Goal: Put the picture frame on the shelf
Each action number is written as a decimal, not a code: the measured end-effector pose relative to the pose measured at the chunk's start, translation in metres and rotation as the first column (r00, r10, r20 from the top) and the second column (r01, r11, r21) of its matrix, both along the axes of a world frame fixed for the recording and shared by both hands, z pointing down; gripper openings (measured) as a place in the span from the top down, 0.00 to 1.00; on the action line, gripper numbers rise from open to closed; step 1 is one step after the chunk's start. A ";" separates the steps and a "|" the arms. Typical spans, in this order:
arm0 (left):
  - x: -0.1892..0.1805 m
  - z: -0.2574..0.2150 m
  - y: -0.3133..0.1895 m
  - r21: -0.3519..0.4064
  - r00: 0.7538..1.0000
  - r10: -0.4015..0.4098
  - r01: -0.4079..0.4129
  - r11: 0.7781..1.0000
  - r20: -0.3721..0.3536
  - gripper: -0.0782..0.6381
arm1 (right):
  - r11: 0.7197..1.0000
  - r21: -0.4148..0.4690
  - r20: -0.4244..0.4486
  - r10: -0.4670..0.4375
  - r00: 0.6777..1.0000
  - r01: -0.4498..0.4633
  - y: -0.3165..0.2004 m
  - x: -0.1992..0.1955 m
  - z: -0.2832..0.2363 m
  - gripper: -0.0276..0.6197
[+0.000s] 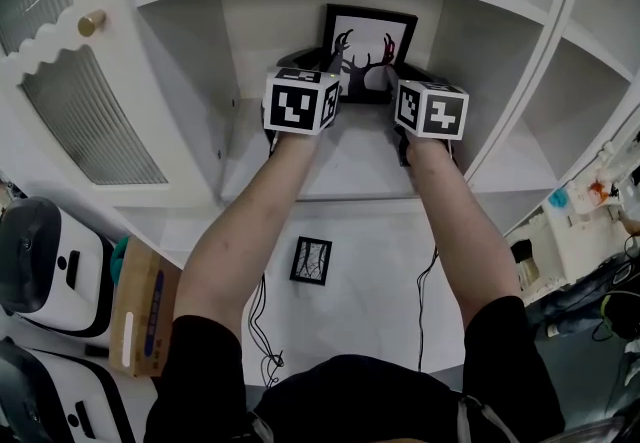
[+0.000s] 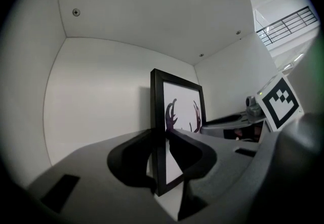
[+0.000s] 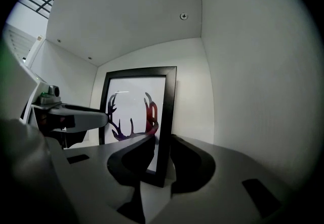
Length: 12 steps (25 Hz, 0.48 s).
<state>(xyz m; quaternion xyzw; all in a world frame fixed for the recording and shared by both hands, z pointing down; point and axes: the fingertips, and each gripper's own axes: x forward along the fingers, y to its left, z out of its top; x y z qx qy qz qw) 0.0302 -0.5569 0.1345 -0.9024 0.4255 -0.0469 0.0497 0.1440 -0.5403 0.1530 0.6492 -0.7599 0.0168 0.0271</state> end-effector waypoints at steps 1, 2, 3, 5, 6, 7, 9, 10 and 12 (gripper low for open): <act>0.000 0.000 -0.002 0.003 1.000 -0.003 0.003 1.000 0.003 0.75 | 1.000 -0.001 -0.005 0.004 1.000 -0.004 -0.002 0.001 0.000 0.82; 0.000 0.000 -0.004 0.004 1.000 -0.006 0.006 1.000 0.005 0.75 | 1.000 -0.001 -0.010 0.007 1.000 -0.007 -0.004 0.002 0.000 0.82; 0.000 0.000 -0.006 0.002 1.000 -0.009 0.009 1.000 0.006 0.75 | 1.000 -0.002 -0.014 0.008 1.000 -0.008 -0.006 0.002 0.001 0.82; -0.001 0.002 -0.011 -0.002 1.000 -0.018 0.018 1.000 0.011 0.75 | 1.000 -0.002 -0.022 0.006 1.000 -0.006 -0.009 0.001 0.001 0.82; -0.001 0.003 -0.013 -0.003 1.000 -0.024 0.024 1.000 0.015 0.75 | 1.000 0.000 -0.028 0.005 1.000 -0.005 -0.010 0.001 0.000 0.81; -0.002 0.004 -0.014 -0.003 0.999 -0.031 0.031 1.000 0.020 0.74 | 1.000 0.006 -0.035 0.004 0.999 -0.004 -0.010 0.000 -0.001 0.81; -0.004 0.005 -0.017 0.001 0.998 -0.046 0.046 0.999 0.032 0.74 | 1.000 0.023 -0.053 0.005 0.999 -0.004 -0.010 -0.001 -0.004 0.81; -0.006 0.006 -0.018 0.007 0.998 -0.058 0.058 0.998 0.037 0.74 | 0.999 0.034 -0.061 0.009 0.998 -0.007 -0.010 -0.001 -0.007 0.80; -0.011 0.003 -0.020 0.025 0.996 -0.084 0.083 0.996 0.039 0.74 | 0.998 0.056 -0.077 0.021 0.997 -0.017 -0.009 -0.001 -0.012 0.79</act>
